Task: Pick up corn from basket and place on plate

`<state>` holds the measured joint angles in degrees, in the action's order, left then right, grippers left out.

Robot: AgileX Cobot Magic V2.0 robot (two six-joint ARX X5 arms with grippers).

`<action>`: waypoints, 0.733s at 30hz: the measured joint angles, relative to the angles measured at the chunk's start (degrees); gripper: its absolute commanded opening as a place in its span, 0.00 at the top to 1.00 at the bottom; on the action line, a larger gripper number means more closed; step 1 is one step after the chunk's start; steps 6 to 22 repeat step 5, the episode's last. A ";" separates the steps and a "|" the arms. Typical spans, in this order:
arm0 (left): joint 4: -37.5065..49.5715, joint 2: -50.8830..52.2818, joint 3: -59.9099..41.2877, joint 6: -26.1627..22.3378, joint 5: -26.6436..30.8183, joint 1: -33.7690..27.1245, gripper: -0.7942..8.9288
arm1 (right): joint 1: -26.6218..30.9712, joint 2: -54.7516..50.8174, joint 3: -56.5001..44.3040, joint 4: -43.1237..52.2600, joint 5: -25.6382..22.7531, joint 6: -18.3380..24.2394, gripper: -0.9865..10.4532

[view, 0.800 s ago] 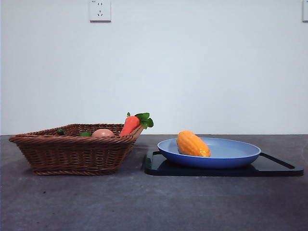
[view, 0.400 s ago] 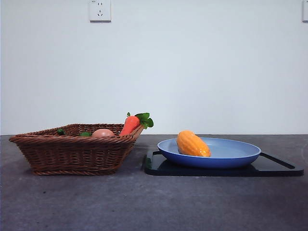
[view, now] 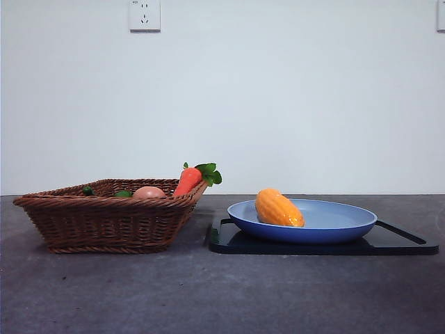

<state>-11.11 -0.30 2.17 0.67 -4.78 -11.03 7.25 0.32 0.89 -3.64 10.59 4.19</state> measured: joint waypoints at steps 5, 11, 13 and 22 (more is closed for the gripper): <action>0.00 0.00 0.00 -0.02 0.00 0.00 0.91 | 0.00 0.00 0.00 0.00 0.00 0.00 0.91; 0.00 0.00 0.00 -0.02 0.00 0.00 0.91 | 0.00 0.00 0.00 0.00 0.00 0.00 0.91; 0.00 0.00 0.00 -0.02 0.00 0.00 0.91 | 0.00 0.00 0.00 0.00 0.00 0.00 0.91; 0.00 0.00 0.00 -0.02 0.00 0.00 0.91 | 0.00 0.00 0.00 0.00 0.00 0.00 0.91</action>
